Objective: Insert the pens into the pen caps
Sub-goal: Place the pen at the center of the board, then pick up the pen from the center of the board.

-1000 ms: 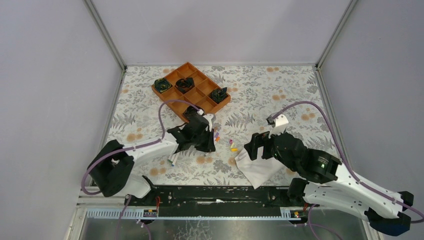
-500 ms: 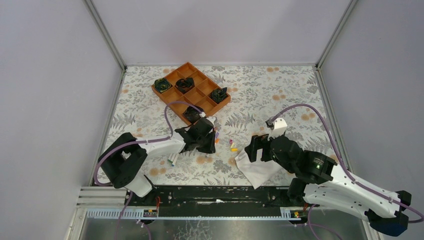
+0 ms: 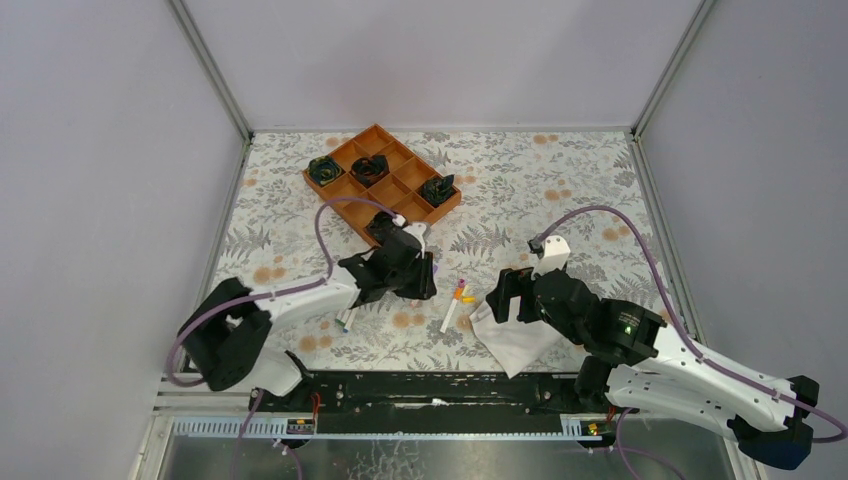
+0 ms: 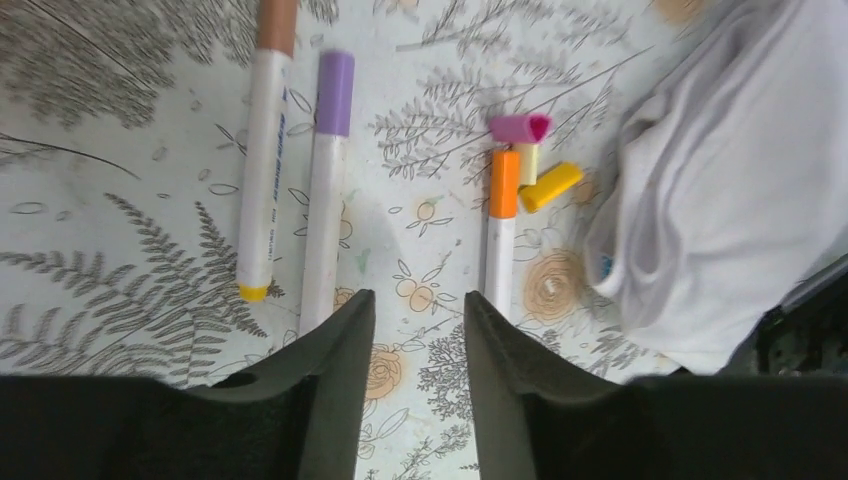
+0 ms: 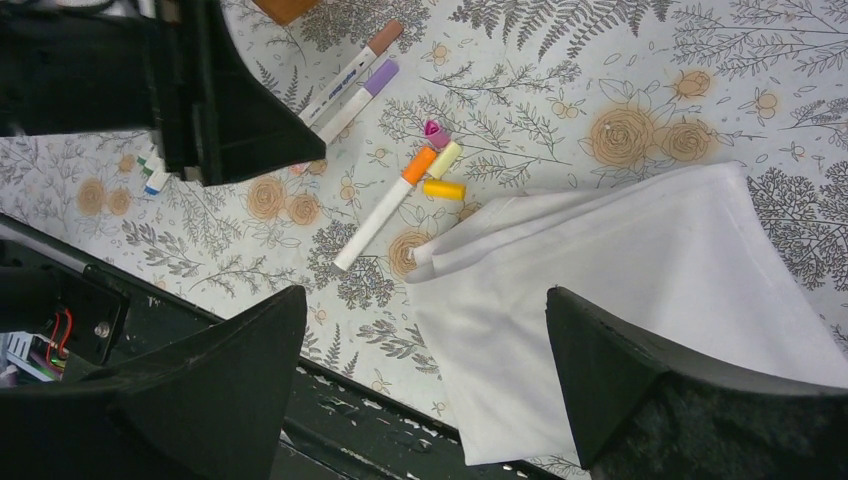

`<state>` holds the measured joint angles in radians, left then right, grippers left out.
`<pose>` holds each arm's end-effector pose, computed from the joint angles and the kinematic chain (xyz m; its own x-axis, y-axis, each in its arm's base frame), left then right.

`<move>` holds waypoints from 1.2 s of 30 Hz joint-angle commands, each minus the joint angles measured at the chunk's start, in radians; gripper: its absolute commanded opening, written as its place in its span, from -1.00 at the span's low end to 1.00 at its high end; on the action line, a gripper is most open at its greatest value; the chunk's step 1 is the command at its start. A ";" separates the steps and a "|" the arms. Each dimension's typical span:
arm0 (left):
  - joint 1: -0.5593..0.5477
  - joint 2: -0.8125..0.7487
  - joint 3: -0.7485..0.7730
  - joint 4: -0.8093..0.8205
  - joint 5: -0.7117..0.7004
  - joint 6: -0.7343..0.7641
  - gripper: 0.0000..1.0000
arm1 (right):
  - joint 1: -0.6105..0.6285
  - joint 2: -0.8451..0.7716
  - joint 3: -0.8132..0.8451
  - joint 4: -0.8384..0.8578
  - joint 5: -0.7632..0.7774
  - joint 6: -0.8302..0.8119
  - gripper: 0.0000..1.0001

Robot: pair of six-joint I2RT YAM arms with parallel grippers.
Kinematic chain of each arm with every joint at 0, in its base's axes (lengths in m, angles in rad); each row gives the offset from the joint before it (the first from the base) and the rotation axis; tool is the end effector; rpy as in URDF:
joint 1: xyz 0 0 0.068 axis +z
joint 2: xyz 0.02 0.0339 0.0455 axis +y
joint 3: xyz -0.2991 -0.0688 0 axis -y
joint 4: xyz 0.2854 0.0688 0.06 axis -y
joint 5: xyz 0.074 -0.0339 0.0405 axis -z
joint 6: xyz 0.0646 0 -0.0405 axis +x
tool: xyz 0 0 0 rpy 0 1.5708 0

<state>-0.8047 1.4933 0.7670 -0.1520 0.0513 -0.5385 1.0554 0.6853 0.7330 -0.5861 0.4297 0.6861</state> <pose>0.2323 -0.2462 0.1604 -0.8388 0.1331 -0.5279 0.3636 0.8586 -0.3613 0.1144 0.1473 0.3083 -0.5850 0.1358 -0.7996 -0.3155 0.8701 0.3786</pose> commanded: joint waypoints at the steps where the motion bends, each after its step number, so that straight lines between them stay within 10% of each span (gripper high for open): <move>1: 0.003 -0.166 -0.020 0.025 -0.132 -0.030 -0.18 | -0.005 -0.017 0.008 0.013 0.041 0.034 0.89; 15: 0.283 -0.519 -0.233 -0.299 -0.354 -0.172 0.62 | -0.006 -0.099 -0.051 0.081 0.012 -0.015 0.89; 36: 0.366 -0.362 -0.213 -0.338 -0.380 -0.220 -0.32 | -0.006 -0.102 -0.087 0.114 -0.040 0.007 0.87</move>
<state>-0.4496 1.1065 0.5274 -0.4812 -0.2890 -0.7444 1.0554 0.5983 0.6491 -0.5102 0.3985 0.6819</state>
